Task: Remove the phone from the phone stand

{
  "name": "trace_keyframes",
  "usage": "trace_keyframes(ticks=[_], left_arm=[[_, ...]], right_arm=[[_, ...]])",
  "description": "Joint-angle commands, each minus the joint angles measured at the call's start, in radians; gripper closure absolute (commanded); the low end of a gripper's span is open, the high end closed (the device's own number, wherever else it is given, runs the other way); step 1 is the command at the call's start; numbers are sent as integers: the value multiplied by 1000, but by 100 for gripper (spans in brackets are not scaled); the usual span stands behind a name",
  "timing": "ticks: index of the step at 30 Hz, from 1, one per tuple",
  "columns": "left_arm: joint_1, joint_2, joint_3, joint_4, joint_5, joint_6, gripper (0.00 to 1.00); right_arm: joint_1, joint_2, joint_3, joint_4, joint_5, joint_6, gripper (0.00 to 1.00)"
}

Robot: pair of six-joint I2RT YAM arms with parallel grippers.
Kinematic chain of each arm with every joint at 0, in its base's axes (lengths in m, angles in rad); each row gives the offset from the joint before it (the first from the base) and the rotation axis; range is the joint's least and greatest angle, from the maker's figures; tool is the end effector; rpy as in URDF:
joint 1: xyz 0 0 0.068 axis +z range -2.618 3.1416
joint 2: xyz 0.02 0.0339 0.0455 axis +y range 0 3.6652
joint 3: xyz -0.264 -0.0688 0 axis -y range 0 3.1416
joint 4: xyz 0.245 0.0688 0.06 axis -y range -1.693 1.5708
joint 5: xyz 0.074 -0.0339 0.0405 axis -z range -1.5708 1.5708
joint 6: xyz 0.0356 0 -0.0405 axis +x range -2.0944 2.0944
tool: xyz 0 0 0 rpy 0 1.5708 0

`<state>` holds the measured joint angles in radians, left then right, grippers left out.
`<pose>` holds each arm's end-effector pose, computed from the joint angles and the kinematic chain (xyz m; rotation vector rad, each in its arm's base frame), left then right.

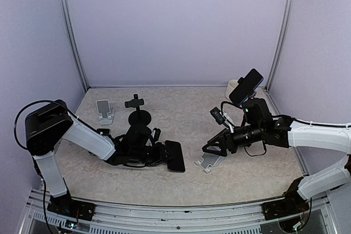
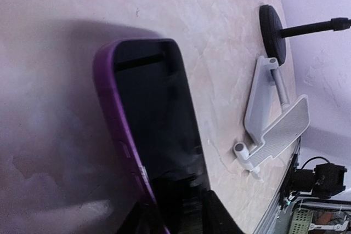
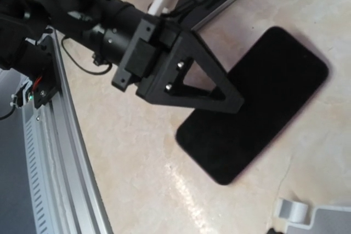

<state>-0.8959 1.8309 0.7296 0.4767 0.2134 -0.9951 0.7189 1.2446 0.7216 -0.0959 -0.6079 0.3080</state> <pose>0.2069 -0.2706 0.1137 0.0129 2.4935 -1.1894 0.1835 0.1876 0.2333 -0.8365 2.1843 1.2155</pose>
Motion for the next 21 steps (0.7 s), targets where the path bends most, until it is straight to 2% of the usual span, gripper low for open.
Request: trace_keyframes(ticks=[1,4,10,11,18,21], left_arm=[[5,7,34,-59,-22,14,64],[5,-2,43,-100,-44,31,50],[-34,-77,44,-173,-132,96,4],[-47,-90,48,-193,-157,111,1],[-184,-182,127,-341,-412,285,1],[-213,-181,161,-334,-418,358,1]], right_arm=[[-19,-21,-17,-10,17,-6,29],[-26,-23,-32,-9,31,1,29],[-31,-35,-35,-3,32,10,29],[-32,-41,-36,-1,34,10,28],[-48,-112,-51,4,47,21,27],[-59,-152,-50,-8,55,19,27]])
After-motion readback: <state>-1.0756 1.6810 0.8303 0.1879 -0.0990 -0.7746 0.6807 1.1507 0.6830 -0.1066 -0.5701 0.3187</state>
